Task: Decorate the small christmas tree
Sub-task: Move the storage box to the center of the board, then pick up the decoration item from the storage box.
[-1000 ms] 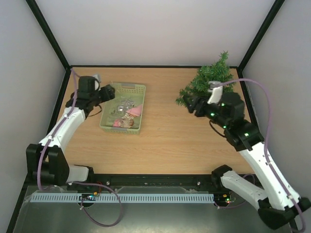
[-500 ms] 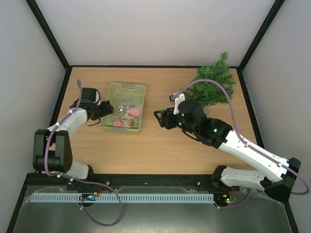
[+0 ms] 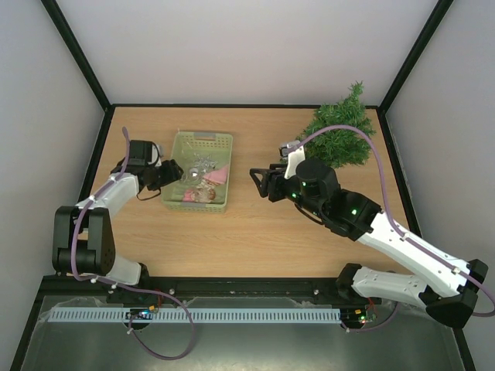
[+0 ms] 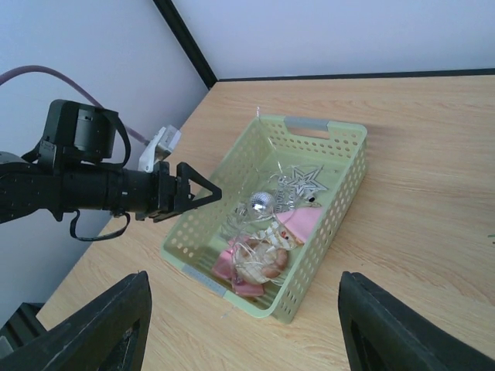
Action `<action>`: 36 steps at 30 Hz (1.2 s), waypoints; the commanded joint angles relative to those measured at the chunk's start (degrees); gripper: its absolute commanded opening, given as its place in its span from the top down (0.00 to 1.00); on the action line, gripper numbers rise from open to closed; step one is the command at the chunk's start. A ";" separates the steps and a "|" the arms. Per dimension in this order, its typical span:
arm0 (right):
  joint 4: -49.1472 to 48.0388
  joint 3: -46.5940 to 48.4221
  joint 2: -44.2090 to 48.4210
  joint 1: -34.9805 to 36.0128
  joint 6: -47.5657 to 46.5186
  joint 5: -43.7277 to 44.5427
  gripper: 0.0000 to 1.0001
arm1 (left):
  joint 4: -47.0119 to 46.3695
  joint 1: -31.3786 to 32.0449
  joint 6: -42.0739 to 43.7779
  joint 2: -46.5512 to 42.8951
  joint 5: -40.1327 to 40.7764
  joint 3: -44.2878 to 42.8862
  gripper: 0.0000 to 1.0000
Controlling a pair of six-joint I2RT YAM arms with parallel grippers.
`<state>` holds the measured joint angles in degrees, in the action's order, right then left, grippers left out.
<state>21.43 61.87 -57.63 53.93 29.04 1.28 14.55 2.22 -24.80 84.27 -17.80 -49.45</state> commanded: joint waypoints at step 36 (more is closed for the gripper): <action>-21.12 26.01 -56.86 3.11 1.06 1.43 0.66 | 7.97 -0.01 7.88 -41.00 11.30 7.33 0.15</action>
<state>4.23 80.55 -107.94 56.75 28.51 4.21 22.37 2.33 -17.10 46.41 -10.15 -42.00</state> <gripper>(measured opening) 0.343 0.849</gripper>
